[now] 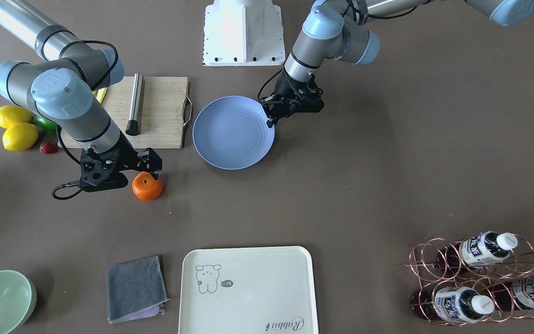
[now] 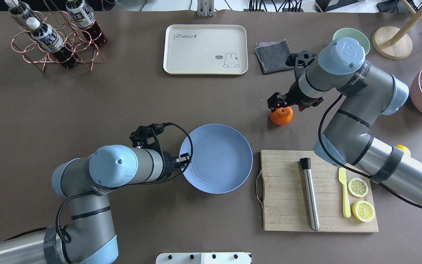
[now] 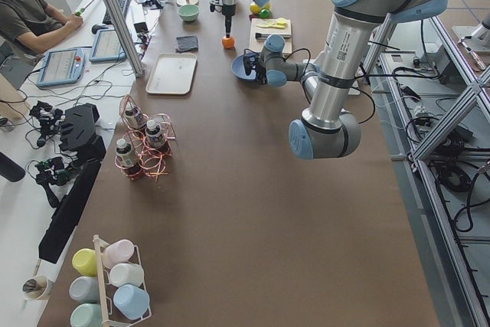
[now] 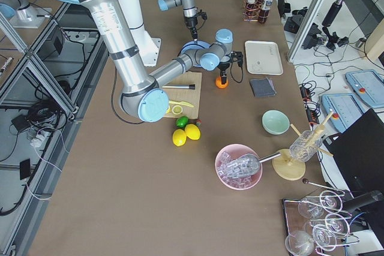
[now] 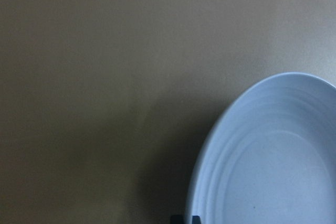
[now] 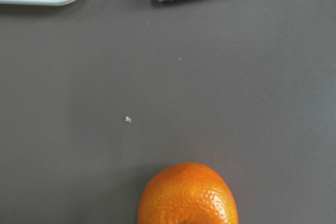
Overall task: Pick orange to plate
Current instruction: 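Grasp the orange with the right gripper while the left gripper holds the plate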
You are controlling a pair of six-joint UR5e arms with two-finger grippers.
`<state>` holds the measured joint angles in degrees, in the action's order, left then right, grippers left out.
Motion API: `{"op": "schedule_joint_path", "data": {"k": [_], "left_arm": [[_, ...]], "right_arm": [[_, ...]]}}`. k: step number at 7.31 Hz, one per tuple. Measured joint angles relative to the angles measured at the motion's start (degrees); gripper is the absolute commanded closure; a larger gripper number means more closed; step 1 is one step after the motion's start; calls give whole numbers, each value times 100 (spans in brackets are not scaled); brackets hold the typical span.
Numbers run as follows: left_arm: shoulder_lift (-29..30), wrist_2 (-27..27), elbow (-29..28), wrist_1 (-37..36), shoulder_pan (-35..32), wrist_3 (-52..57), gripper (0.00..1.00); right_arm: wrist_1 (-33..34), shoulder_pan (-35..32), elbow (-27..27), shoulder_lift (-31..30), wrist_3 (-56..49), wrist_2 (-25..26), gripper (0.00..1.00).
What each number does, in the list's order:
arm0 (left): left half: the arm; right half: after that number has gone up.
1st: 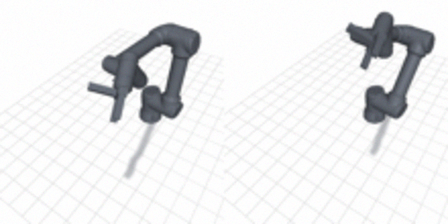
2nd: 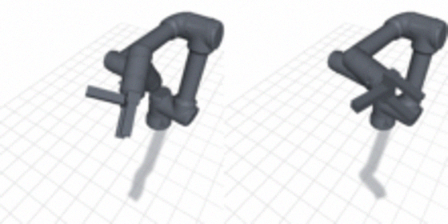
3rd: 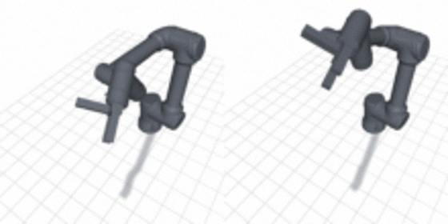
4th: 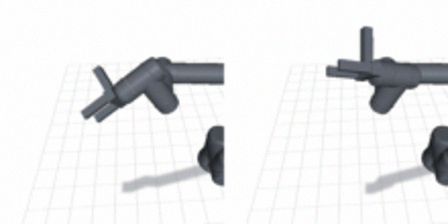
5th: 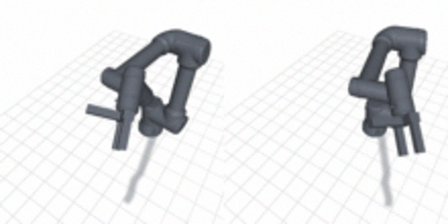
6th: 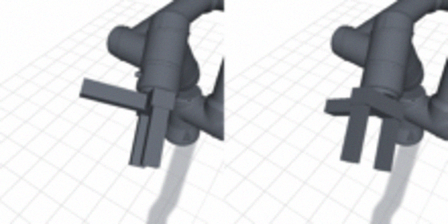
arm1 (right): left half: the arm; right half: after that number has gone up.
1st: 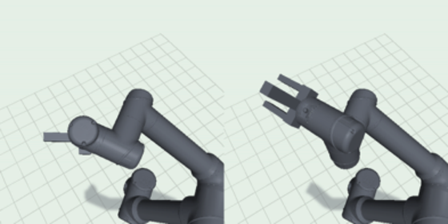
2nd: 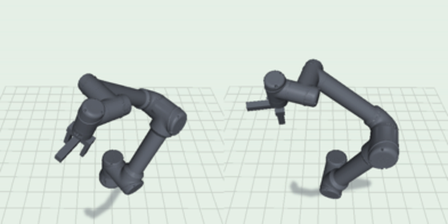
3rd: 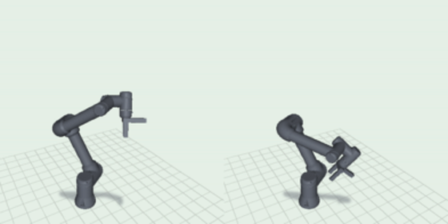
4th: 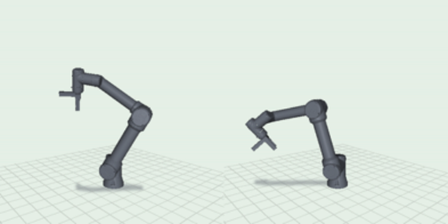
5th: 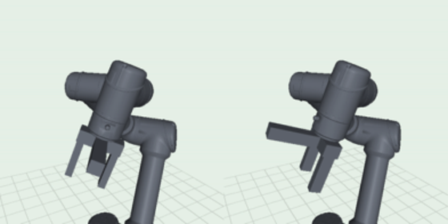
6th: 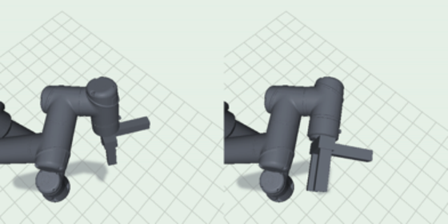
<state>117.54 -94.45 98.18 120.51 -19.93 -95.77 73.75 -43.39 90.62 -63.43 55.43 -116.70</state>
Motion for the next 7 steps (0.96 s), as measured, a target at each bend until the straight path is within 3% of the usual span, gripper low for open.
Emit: {"op": "schedule_joint_path", "data": {"k": [2,3,4,5,7], "left_arm": [[15,58,1,-24,52,-34,100],[15,64,7,-27,55,-37,40],[15,62,15,-27,54,-38,33],[5,51,25,-27,47,-32,33],[-46,23,48,-24,6,15,29]], "right_arm": [[-1,107,-201,105,-13,63,0],[-1,123,-295,130,-36,79,3],[-1,132,-356,143,-43,98,41],[0,135,-382,150,-31,107,95],[5,137,-388,155,-5,109,100]]}}
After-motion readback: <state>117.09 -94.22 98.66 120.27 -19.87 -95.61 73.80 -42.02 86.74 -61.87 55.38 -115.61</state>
